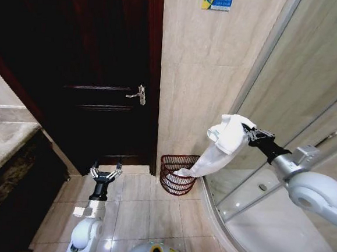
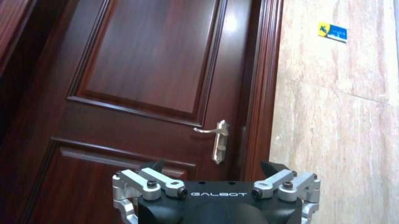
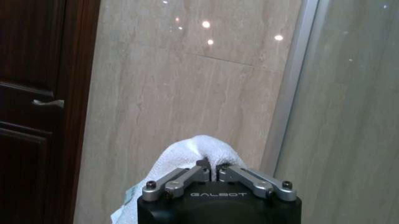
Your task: Discard the used towel into the hamper.
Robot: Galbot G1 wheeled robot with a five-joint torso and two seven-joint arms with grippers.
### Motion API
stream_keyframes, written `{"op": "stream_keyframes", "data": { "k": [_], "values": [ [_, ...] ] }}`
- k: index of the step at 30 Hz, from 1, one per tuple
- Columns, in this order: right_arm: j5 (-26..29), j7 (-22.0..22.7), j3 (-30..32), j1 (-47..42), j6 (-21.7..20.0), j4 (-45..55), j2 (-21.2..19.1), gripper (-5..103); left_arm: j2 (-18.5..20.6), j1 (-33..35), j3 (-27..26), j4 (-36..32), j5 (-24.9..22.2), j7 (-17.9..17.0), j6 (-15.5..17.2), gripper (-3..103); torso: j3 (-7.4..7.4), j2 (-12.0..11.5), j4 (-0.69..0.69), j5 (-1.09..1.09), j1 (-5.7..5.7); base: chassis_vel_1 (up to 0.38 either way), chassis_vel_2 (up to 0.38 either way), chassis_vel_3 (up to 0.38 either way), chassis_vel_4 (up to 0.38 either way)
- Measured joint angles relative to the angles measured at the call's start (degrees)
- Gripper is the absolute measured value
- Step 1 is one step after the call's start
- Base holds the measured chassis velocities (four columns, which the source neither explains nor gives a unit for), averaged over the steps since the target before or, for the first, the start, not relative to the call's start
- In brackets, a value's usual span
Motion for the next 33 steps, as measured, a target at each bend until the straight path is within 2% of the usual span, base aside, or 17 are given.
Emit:
{"op": "stream_keyframes", "data": {
  "k": [4,12,19,21,22,24,26,27,31,32,33],
  "values": [
    [0.35,-0.15,-0.39,0.07,0.38,2.25,1.42,3,-0.25,-0.57,0.18,0.26,0.41,0.14,-0.12,100,-0.46,-0.95,0.00,0.00,-0.46,0.000,0.000,0.000,0.000],
    [1.18,-0.25,-1.81,0.63,0.31,5.21,3.20,3,-0.31,-0.55,0.20,-0.29,0.69,0.47,0.35,100,-0.48,-1.00,0.01,-0.01,-0.50,0.000,0.000,0.000,0.000],
    [-0.45,-1.52,-4.55,2.22,0.94,5.41,4.77,3,-0.41,-0.42,0.16,-0.09,1.03,1.57,0.69,100,-0.53,-1.07,0.01,-0.01,-0.51,0.000,0.000,0.000,0.000],
    [-1.64,-1.80,-9.85,7.00,1.09,5.18,6.10,3,-0.42,-0.51,0.29,0.39,1.16,2.09,0.83,100,-0.93,-1.91,0.02,-0.01,-0.85,0.000,0.000,0.000,0.000],
    [-1.64,-1.80,-9.85,7.00,1.09,5.18,6.10,3,-0.42,-0.51,0.29,0.39,1.16,2.09,0.83,100,-0.93,-1.91,0.02,-0.01,-0.85,0.000,0.000,0.000,0.000],
    [-3.42,-3.20,-17.49,14.11,0.13,4.98,8.86,3,-0.52,-0.86,0.46,0.66,1.40,2.20,0.95,100,-1.32,-2.64,0.03,-0.03,-1.19,0.000,0.000,0.000,0.000],
    [-6.76,-4.25,-28.36,25.65,-2.27,4.72,13.65,3,-0.61,-1.32,0.57,0.70,1.66,2.26,1.24,100,-1.79,-3.56,-0.03,0.07,-1.68,0.000,0.000,0.000,0.000],
    [-6.76,-4.25,-28.36,25.65,-2.27,4.72,13.65,3,-0.61,-1.32,0.57,0.70,1.66,2.26,1.24,100,-1.79,-3.56,-0.03,0.07,-1.68,0.000,0.000,0.000,0.000],
    [-9.55,-5.22,-35.98,34.30,-2.67,4.62,17.52,3,-0.76,-1.49,0.85,0.64,2.19,2.30,1.50,100,-2.39,-4.69,0.00,-0.06,-2.24,0.000,0.000,0.000,0.000],
    [-10.21,-5.71,-38.56,37.36,-3.13,4.52,19.06,3,-0.85,-1.46,0.93,0.55,2.26,2.30,1.52,100,-2.62,-5.16,0.01,0.04,-2.47,0.000,0.000,0.000,0.000],
    [-10.43,-6.50,-39.93,39.38,-3.45,4.27,19.89,3,-0.94,-1.46,0.98,0.41,2.29,2.28,1.49,100,-2.84,-5.57,0.02,0.04,-2.64,0.000,0.000,0.000,0.000]
  ]
}}
